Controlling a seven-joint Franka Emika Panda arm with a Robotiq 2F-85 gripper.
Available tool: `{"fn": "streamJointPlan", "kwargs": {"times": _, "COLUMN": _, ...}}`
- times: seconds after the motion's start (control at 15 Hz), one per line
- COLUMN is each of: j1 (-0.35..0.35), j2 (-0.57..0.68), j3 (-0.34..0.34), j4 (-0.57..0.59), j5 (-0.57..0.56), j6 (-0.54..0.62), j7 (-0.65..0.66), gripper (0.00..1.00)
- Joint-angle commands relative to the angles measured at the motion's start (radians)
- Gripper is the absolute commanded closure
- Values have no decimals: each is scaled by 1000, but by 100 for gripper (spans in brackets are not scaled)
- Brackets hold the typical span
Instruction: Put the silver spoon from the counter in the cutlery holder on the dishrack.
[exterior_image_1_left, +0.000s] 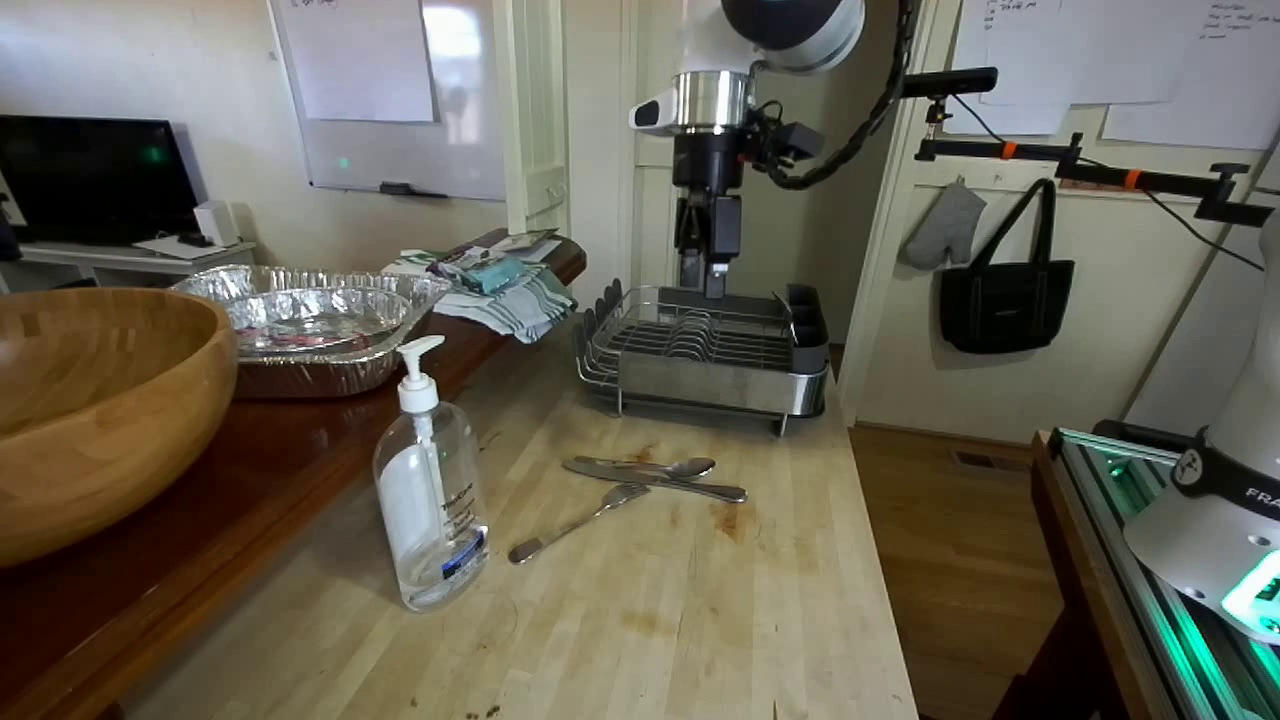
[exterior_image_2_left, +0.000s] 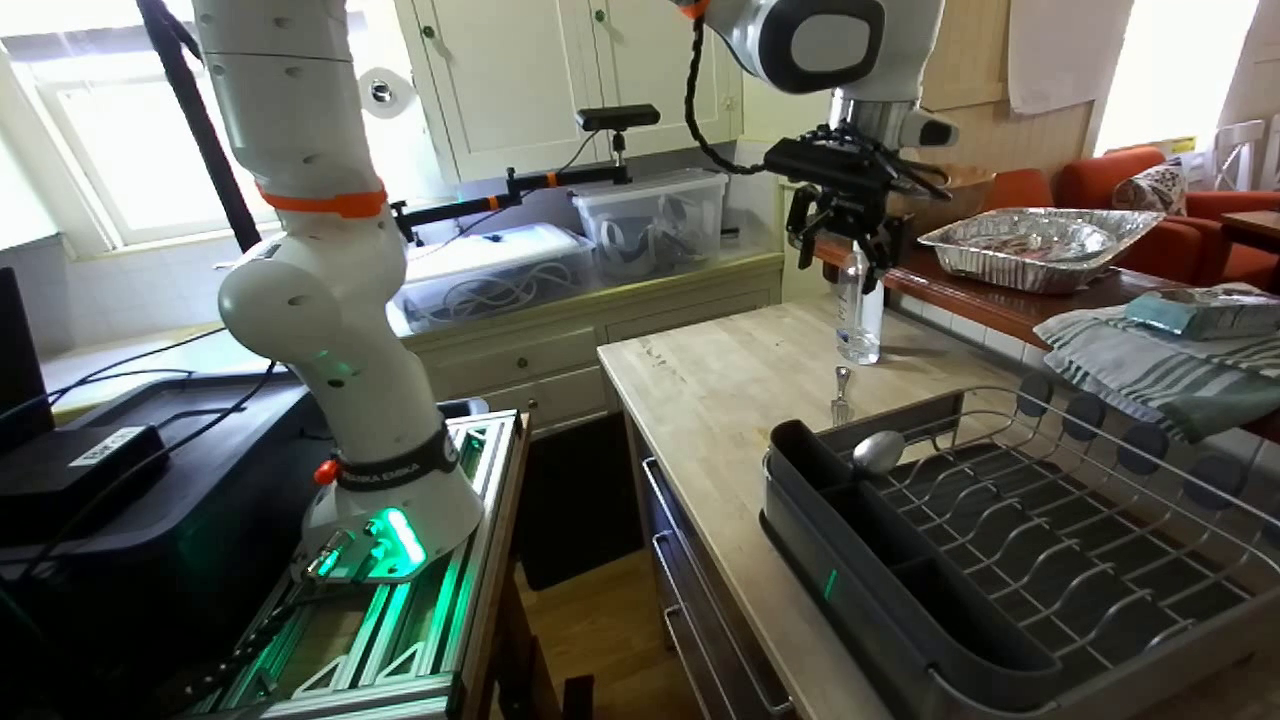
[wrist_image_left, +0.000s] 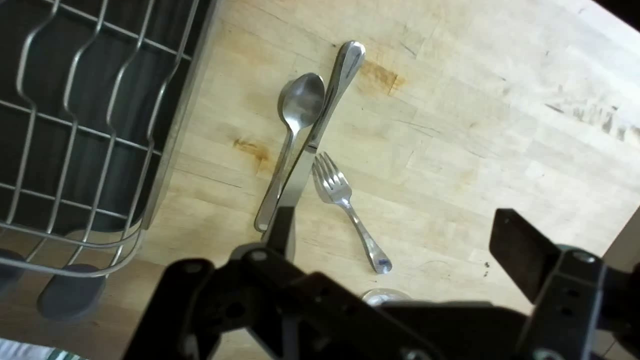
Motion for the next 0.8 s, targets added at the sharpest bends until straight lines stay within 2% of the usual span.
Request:
{"fn": "streamJointPlan", "kwargs": {"times": 0.0, "j1": -15, "j2": 67, "j3": 24, "j4": -8, "j5": 60, "j6": 104, "j7": 100, "gripper": 0}}
{"fn": "streamJointPlan", "kwargs": {"times": 0.2, "j1": -13, "j2": 95, "j3": 43, "j4": -19, "j5": 69, "j6": 170, "j7": 169, "gripper": 0}}
{"fn": "streamJointPlan", "kwargs": {"times": 0.27, "j1": -24, "j2": 84, "j3": 44, "j4": -4, "j5": 38, "j6": 129, "j7": 131, "gripper": 0}}
{"fn": "streamJointPlan", "kwargs": {"times": 0.6, "j1": -32, "j2": 85, "j3": 45, "j4": -1, "j5": 24, "j6": 114, "j7": 141, "gripper": 0}}
{"fn": "streamJointPlan", "kwargs": {"times": 0.73, "j1": -44, "j2": 110, "j3": 51, "j4": 23, "j5": 81, "j6": 109, "j7": 158, "gripper": 0}}
